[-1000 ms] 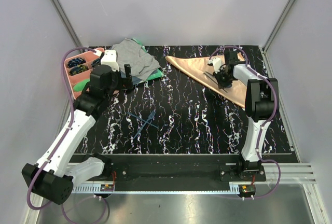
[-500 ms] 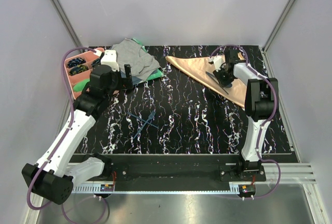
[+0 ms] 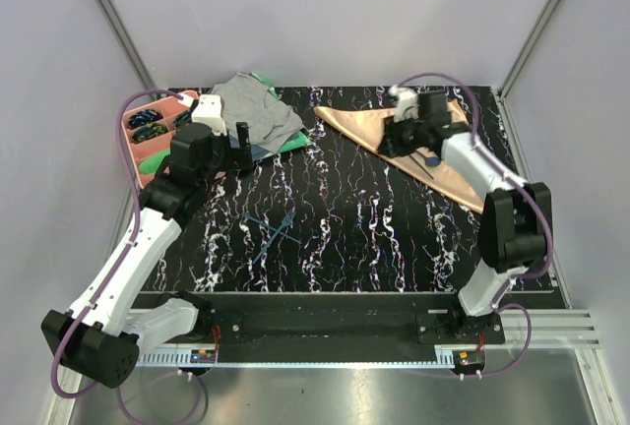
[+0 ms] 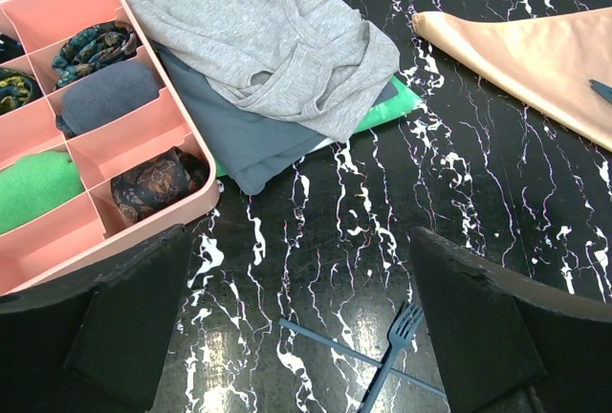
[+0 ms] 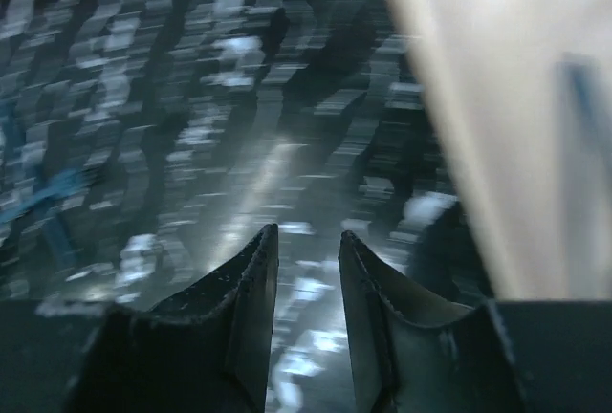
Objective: Fold the napkin, place the utensils inside, and roll it up
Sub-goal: Place the utensil onto the napkin, then grab a utensil with the right arm
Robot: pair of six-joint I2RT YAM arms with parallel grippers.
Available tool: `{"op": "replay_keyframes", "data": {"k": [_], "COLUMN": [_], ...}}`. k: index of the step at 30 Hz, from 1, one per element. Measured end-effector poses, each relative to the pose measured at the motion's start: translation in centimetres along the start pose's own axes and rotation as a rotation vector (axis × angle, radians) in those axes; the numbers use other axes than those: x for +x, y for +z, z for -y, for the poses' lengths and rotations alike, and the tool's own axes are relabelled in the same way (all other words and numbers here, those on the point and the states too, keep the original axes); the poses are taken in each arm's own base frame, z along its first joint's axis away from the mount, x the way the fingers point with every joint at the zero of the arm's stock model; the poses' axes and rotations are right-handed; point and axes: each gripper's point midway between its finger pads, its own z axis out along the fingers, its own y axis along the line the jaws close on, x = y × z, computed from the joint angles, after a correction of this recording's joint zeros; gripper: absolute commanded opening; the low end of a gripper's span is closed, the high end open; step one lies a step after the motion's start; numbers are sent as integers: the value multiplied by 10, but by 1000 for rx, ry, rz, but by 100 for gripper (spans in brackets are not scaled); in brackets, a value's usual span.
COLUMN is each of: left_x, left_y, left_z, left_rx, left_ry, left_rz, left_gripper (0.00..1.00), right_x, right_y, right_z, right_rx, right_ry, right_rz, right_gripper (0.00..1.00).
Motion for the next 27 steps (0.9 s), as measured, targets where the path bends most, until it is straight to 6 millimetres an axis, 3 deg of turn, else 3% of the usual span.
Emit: {"op": "replay_keyframes", "data": {"k": [4, 7, 10, 12, 15, 18, 22, 27], "left_x": [0, 0, 0, -1, -3, -4, -6, -8], "left_y": [0, 0, -1, -2, -3, -5, -7, -9], "left_z": [2, 3, 3, 3, 3, 2, 2, 2], "left_rx": [12, 15, 15, 15, 16, 17, 19, 22], "left_ry": [-7, -8, -9, -10, -11, -12, -14, -18], "left_rz": [-2, -2, 1, 5, 10, 15, 24, 30], "left_gripper": [99, 99, 99, 99, 99, 99, 99, 99], "right_x": [15, 51, 89, 110, 135, 140, 139, 134], "right_y": [14, 31, 43, 50, 63, 79, 87, 95], "right_z": [-138, -236, -305, -337, -372, -391, -404, -402], "right_rx": [-259, -421, -503, -531, -543, -509, -479, -433], "right_ry": [-5, -33, -107, -158, -209, -236, -265, -328], "right_rz": [11, -61, -121, -152, -193, -189, -166, -128], "right_gripper": [36, 39, 39, 39, 39, 41, 42, 42]}}
